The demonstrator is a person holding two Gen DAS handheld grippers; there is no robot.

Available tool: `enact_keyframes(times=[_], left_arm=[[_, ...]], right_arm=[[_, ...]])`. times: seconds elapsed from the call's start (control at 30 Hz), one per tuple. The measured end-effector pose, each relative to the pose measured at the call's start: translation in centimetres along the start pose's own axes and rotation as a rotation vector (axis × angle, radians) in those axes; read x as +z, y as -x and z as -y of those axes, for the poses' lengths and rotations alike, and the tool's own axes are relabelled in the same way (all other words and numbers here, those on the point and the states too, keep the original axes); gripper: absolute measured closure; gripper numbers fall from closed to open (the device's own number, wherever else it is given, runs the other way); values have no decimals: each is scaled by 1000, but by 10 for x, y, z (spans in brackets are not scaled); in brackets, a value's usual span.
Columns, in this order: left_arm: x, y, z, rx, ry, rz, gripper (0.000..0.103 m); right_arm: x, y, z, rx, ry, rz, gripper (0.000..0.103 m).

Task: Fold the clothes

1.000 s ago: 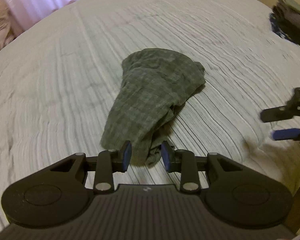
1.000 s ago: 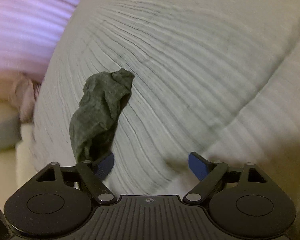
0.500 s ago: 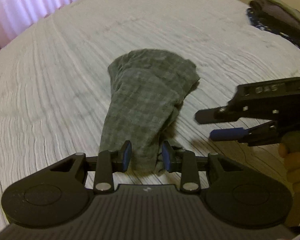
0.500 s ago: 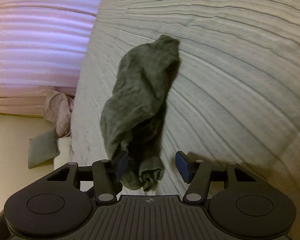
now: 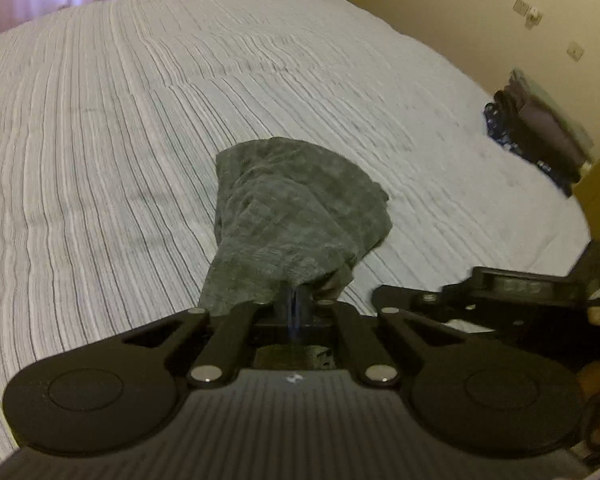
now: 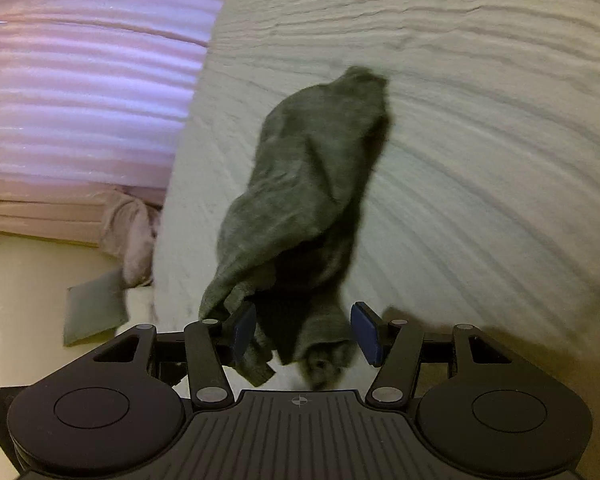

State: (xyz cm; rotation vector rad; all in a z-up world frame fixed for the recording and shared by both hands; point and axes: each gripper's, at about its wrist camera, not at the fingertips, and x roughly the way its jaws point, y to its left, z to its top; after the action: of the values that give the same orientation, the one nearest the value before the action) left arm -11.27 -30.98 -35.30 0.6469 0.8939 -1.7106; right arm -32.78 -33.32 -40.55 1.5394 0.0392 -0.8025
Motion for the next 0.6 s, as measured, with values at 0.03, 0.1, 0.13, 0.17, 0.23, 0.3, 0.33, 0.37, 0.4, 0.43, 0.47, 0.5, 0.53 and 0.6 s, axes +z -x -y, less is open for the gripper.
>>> enact_keyframes(times=[0.03, 0.1, 0.13, 0.17, 0.23, 0.3, 0.33, 0.37, 0.4, 0.43, 0.47, 0.5, 0.53, 0.6], left_arm=[[0, 0, -1, -10, 1, -2, 103], [-1, 0, -3, -29, 13, -2, 103], [-1, 1, -5, -37, 26, 0, 103], [-2, 1, -7, -45, 39, 1, 103], [-4, 2, -15, -58, 90, 10, 103], [-3, 9, -24, -83, 147, 28, 103], [-3, 13, -29, -96, 175, 38, 103], [-2, 17, -33, -109, 204, 48, 103], [-2, 24, -38, -128, 234, 67, 103], [-1, 33, -45, -152, 280, 90, 103], [-1, 43, -52, -177, 330, 114, 103], [-2, 54, -59, -195, 381, 141, 103], [-3, 66, -67, -212, 433, 172, 103], [-8, 92, -81, -237, 531, 233, 103]], right_arm=[[-1, -5, -2, 18, -6, 1, 45], [-2, -15, -5, 38, -17, 5, 45], [-3, -19, -5, 43, -25, 12, 46], [-2, -24, -4, 44, -43, 17, 49], [-1, -31, 3, 86, -99, 25, 84], [1, -36, 4, 113, -105, 25, 96], [2, -36, 1, 124, -85, 29, 102], [3, -34, -4, 126, -60, 40, 103], [5, -28, -11, 127, -22, 59, 103], [6, -22, -19, 129, 19, 79, 103], [9, -12, -26, 127, 47, 94, 103], [11, -1, -34, 124, 72, 106, 103], [15, 13, -40, 127, 93, 120, 103], [24, 45, -51, 124, 139, 166, 103]])
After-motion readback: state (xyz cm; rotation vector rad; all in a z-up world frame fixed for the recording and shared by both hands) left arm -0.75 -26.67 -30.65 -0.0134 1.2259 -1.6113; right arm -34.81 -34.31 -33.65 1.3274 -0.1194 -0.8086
